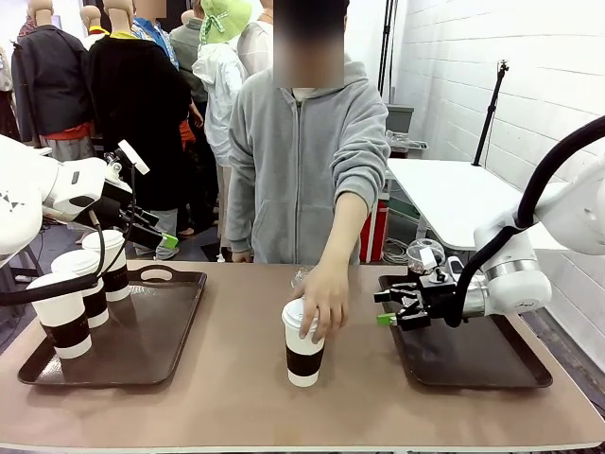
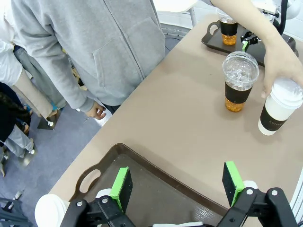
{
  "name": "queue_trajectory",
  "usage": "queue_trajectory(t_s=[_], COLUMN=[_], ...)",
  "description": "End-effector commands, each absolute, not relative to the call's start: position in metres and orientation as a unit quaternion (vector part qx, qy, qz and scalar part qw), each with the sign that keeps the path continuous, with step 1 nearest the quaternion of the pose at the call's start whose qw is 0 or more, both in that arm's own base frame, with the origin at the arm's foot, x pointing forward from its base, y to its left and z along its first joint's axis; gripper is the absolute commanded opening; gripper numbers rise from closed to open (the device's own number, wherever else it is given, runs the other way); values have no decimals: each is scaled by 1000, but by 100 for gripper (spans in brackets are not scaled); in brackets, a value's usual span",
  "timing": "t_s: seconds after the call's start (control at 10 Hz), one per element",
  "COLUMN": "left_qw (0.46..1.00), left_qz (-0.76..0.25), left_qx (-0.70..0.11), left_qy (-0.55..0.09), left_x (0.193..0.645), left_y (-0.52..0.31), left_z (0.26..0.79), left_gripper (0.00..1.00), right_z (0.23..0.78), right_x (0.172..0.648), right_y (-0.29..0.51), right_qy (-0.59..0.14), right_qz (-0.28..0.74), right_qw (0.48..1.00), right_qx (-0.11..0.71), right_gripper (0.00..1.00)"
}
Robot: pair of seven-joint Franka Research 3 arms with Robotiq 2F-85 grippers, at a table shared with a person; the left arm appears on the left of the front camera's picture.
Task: Distribute the coffee onto the tray.
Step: Pick up another iced Americano from the middle of the table and place it on the right Handle tray.
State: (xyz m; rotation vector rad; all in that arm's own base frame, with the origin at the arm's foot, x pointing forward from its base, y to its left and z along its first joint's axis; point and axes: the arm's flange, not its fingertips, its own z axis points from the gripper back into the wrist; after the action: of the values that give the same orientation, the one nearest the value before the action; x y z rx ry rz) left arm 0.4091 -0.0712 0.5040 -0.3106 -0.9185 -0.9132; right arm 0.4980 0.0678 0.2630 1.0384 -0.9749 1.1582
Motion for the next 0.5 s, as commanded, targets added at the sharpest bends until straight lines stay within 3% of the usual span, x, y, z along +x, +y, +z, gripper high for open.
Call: queue_trajectory(t_s=[0.0,0.4], left_qw=[786,786], left_qz=[-423,-423], left_qx=[-147,-147], left_qy=[-425,-425], left_x=[409,409], left_y=[-70,-70], left_z=[503,503], left_gripper=[100,100], right_z=[265,264], right_x=[490,496], right_y=[65,64], right_qy=[-423,-423], right_qz=[505,499], right_qw=[608,609], right_qx=[443,448], right_gripper=[100,100])
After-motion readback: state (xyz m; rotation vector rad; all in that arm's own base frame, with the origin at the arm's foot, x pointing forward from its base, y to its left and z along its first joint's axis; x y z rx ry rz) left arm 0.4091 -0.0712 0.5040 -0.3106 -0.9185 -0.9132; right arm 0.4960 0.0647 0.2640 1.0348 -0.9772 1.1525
